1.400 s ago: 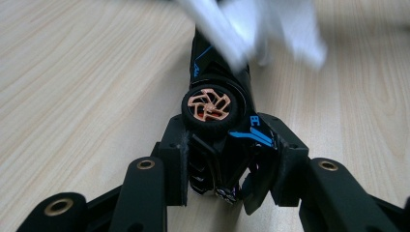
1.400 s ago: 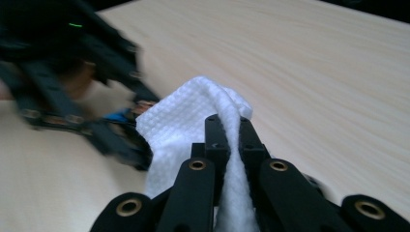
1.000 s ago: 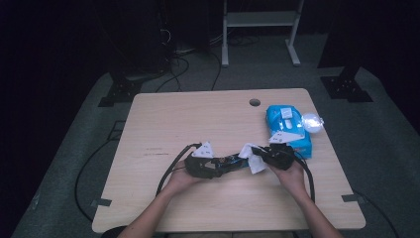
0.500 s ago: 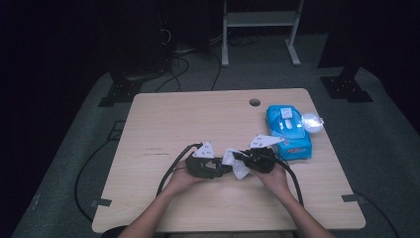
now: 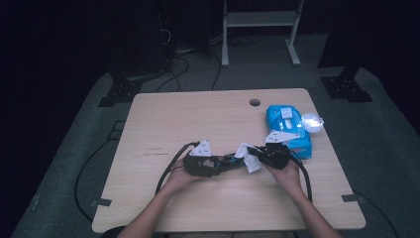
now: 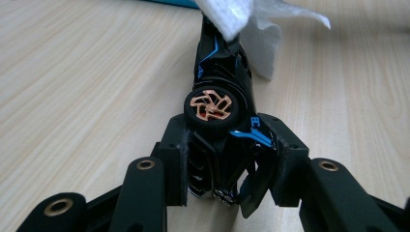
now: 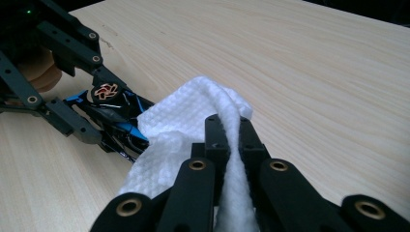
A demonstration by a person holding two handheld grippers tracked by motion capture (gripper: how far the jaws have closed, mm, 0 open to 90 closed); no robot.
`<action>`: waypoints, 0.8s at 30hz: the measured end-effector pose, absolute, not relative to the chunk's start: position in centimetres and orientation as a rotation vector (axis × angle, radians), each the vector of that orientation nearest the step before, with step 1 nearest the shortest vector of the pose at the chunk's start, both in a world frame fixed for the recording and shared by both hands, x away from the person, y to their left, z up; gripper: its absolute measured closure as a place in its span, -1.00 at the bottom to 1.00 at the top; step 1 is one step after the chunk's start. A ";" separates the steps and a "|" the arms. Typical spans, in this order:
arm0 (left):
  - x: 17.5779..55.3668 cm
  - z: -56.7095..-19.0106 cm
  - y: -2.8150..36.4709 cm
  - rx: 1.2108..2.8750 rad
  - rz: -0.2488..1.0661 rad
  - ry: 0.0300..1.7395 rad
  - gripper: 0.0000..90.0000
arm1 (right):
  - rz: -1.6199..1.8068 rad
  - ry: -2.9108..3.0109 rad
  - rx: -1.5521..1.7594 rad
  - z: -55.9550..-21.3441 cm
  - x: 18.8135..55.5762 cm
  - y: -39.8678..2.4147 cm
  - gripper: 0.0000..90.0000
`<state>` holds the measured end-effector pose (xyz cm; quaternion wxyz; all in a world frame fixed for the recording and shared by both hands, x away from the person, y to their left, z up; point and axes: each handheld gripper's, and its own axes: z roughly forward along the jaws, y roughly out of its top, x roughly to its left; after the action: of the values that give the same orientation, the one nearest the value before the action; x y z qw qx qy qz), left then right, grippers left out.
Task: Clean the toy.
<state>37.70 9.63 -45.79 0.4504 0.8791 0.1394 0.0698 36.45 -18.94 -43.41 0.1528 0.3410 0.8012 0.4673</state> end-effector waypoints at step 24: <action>38.4 -45.9 10.2 2.151 0.133 0.405 0.28 | 1.349 2.317 0.963 -43.3 36.2 -18.8 0.92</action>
<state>38.41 10.25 -45.90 0.4569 0.8726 0.1643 0.0539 36.18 -18.84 -43.34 0.1460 0.3344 0.8045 0.4686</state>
